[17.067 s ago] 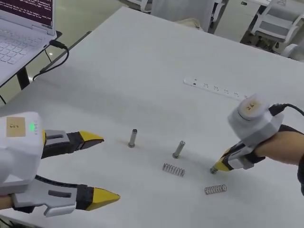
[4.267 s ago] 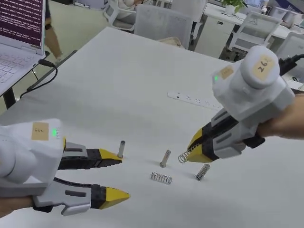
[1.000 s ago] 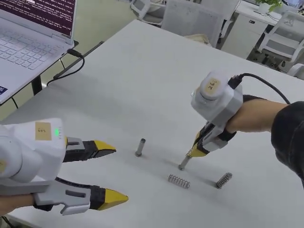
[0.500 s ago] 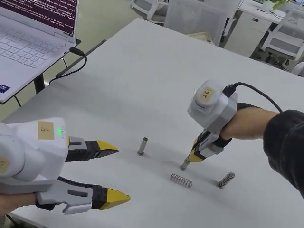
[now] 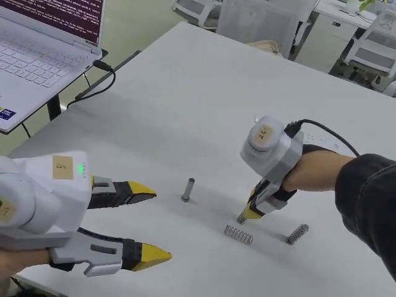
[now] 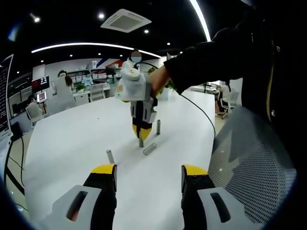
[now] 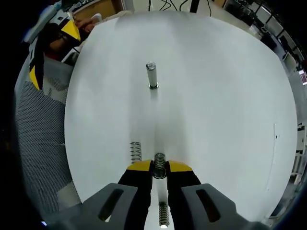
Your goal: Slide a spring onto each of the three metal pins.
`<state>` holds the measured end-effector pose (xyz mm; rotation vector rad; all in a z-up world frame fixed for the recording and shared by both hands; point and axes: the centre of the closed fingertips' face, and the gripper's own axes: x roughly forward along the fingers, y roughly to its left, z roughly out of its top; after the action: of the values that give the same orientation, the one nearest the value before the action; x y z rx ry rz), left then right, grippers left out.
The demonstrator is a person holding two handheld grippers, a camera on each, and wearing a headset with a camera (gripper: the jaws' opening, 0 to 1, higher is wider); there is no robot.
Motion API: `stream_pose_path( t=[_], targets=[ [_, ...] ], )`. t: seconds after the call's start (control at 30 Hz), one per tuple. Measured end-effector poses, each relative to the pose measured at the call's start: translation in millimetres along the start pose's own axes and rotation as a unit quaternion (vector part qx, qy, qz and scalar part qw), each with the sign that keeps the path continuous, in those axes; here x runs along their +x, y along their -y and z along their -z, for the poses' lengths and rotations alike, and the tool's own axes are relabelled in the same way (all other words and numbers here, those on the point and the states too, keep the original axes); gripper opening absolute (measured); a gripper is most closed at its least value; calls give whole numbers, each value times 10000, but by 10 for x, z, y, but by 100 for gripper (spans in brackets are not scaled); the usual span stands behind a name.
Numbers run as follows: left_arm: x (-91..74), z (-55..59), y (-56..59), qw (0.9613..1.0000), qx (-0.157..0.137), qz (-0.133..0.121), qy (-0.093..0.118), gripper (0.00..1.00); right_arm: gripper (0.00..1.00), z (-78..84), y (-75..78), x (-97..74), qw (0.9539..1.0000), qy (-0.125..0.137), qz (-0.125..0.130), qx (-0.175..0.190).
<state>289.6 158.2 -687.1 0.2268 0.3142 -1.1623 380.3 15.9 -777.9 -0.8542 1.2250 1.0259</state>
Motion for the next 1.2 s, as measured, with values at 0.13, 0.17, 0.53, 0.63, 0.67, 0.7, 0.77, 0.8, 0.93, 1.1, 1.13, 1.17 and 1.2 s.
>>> stream_pose_path(
  t=[0.13,0.17,0.53,0.63,0.67,0.7,0.77,0.8,0.93,1.1,1.13,1.17,1.2],
  targets=[
    [3,0,4,10000,-4,8,0,49,9,10,-10,17,10000,8,9,-23],
    [5,1,7,10000,-5,13,-2,49,9,10,-18,23,10000,24,-10,-8],
    [17,10,26,10000,-19,49,-25,48,14,47,-23,36,9999,113,23,-31],
    [18,7,28,10000,-10,53,-29,48,15,59,-17,13,9998,173,35,14],
    [20,3,31,10000,-2,56,-32,48,15,68,-15,4,9998,193,42,26],
    [21,2,32,10000,-2,57,-34,48,16,77,-15,-2,9998,203,45,33],
    [25,-7,41,10000,-2,69,-28,48,15,96,-15,-11,9997,215,50,62],
    [28,-10,43,10000,4,70,-29,48,15,112,-16,-18,9997,234,56,89],
    [39,-17,58,9999,24,95,-37,48,15,168,-23,-34,9995,267,69,159],
    [41,-16,67,9999,37,110,-49,48,15,225,-60,-49,9992,321,81,244],
    [42,-13,68,9999,37,115,-51,48,15,236,-75,-51,9991,331,72,258],
    [42,-12,70,9999,40,118,-51,48,15,251,-91,-54,9991,331,77,250],
    [43,-10,70,9999,41,122,-52,48,15,258,-100,-57,9991,333,82,241]
  ],
)
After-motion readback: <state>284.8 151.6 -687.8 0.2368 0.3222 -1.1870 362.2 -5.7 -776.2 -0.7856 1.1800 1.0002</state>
